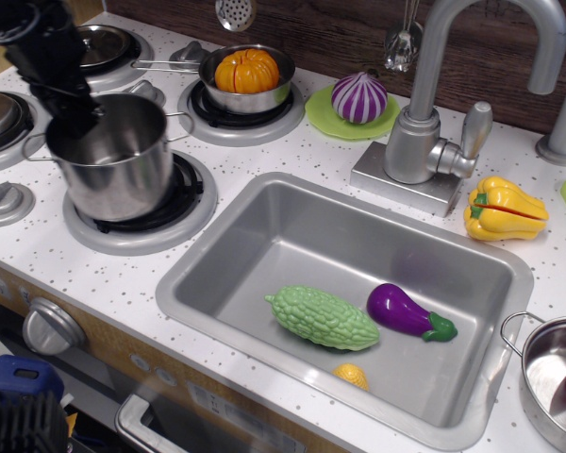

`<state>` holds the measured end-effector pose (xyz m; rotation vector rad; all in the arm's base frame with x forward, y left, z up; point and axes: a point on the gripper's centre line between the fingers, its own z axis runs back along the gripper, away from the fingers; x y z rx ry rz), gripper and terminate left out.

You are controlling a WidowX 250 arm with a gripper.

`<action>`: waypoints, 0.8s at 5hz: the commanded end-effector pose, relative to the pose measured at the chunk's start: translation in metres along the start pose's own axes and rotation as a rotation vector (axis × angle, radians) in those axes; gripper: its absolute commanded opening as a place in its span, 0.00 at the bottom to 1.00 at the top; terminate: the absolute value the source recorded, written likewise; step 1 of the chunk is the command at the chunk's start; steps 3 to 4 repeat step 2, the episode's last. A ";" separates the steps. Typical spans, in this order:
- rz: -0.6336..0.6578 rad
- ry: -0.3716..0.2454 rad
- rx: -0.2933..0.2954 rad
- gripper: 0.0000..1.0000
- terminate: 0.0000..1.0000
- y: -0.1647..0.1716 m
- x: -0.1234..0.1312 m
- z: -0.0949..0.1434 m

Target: Put pot on stove which is near stove

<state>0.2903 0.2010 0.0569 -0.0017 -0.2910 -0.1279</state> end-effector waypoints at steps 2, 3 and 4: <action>-0.023 -0.057 0.075 1.00 1.00 -0.006 0.007 0.015; -0.023 -0.057 0.075 1.00 1.00 -0.006 0.007 0.015; -0.023 -0.057 0.075 1.00 1.00 -0.006 0.007 0.015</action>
